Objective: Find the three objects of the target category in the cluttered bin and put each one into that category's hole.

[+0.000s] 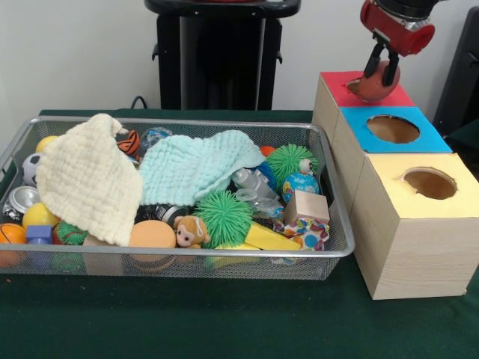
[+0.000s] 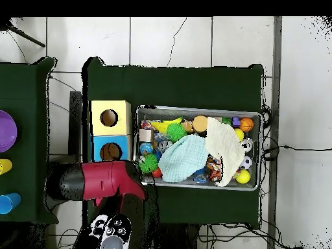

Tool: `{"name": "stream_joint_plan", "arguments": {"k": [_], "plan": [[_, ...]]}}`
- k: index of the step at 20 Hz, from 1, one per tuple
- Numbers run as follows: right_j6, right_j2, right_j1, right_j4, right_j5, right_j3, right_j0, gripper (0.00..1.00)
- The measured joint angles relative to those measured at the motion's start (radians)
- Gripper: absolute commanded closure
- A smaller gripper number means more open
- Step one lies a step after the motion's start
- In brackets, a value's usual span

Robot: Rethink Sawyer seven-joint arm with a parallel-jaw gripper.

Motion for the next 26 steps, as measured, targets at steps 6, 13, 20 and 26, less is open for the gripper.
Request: {"name": "stream_joint_plan", "arguments": {"k": [6, 13, 20, 26], "plan": [[0.000, 0.000, -0.007, 0.000, 0.000, 0.000, 0.016, 1.00], [0.000, 0.000, -0.008, 0.000, -0.013, 0.004, 0.034, 1.00], [0.000, 0.000, -0.005, 0.000, -0.075, 0.015, 0.041, 1.00], [0.000, 0.000, -0.002, 0.000, -0.149, 0.033, 0.041, 1.00]]}}
